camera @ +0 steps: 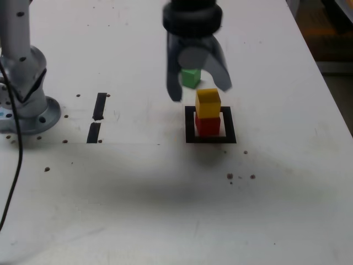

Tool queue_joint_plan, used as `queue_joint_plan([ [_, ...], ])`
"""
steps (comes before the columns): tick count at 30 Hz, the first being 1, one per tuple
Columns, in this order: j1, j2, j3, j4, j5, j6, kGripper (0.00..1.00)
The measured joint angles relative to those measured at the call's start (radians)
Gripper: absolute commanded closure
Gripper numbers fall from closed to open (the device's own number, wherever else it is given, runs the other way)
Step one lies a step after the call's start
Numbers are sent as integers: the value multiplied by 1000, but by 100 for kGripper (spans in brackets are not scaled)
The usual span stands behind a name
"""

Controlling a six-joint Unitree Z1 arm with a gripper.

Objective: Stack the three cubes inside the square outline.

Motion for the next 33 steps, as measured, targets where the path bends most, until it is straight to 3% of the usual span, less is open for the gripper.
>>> queue_joint_plan([
  [5,17,-63,9,18,48,-4,1],
  [11,65,-99,43,3,95,12,0],
  [20,217,-103,70,-1,84,155,0],
  [33,361,-57,69,-2,69,504,0],
])
